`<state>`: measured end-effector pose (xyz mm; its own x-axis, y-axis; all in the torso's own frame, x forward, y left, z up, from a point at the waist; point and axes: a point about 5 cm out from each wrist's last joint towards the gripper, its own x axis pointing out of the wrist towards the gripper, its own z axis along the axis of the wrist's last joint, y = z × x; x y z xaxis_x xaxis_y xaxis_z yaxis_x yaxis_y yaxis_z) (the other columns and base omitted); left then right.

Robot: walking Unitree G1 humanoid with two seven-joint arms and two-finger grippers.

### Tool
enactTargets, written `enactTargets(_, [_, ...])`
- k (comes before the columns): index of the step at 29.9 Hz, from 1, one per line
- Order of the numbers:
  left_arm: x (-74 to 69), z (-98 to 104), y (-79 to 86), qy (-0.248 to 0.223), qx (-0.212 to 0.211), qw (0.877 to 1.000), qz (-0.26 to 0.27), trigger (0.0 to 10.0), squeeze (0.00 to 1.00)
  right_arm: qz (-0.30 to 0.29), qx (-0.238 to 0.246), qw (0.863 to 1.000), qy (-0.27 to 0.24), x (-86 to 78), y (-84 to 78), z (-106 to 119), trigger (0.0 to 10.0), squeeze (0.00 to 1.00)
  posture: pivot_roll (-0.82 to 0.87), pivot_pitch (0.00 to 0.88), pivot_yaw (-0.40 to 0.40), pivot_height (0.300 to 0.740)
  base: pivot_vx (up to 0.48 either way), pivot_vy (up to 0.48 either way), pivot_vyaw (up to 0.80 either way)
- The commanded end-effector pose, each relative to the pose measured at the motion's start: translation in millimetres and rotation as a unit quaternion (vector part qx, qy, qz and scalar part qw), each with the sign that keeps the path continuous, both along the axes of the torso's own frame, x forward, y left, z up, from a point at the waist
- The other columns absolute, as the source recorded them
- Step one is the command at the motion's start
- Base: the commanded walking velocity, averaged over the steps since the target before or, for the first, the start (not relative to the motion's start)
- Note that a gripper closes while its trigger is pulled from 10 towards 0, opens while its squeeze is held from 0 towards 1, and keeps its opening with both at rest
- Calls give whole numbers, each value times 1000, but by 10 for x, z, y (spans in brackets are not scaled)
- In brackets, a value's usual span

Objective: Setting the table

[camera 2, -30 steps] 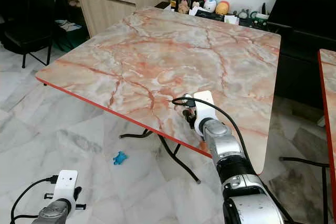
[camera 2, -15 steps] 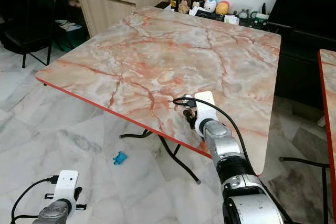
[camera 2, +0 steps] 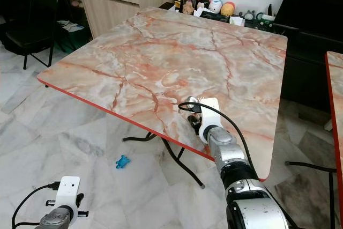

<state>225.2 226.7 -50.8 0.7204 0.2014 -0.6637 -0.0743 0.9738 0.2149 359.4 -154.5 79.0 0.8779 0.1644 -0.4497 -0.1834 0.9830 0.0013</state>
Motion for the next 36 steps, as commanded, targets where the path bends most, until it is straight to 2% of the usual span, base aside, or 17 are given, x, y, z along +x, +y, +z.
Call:
enactTargets(1, [-30,-21,-7,4,0,1000,2,10000,0,-2,3,1000,3,10,5,1,0,0,101,2,-36,740,0,0,0])
enactTargets(25, [-35,-22,11,7,4,1000,1,10000,0,5,-3,1000,0,-31,23,-70,0,0,107,0,-31,740,0,0,0])
enactTargets(30, [-28,-17,13,6,5,1000,0,10000,0,9,-10,1000,-21,-29,41,-50,0,0,106,0,-26,740,0,0,0])
enactTargets(31, [-27,-15,15,6,6,1000,0,10000,0,6,-11,999,-38,-19,40,-18,784,0,107,0,-25,740,0,0,0])
enactTargets(32, [-23,-12,19,6,7,1000,0,10000,0,-6,-9,997,-72,4,25,59,6314,0,107,0,-23,740,0,0,0])
enactTargets(33, [-21,-8,27,6,8,1000,0,10000,0,-15,-1,995,-102,18,14,133,10000,0,106,0,-17,740,0,0,0])
enactTargets(36, [-18,0,50,5,13,1000,2,10000,0,-21,3,987,-160,24,6,278,10000,0,98,0,-7,740,0,0,0])
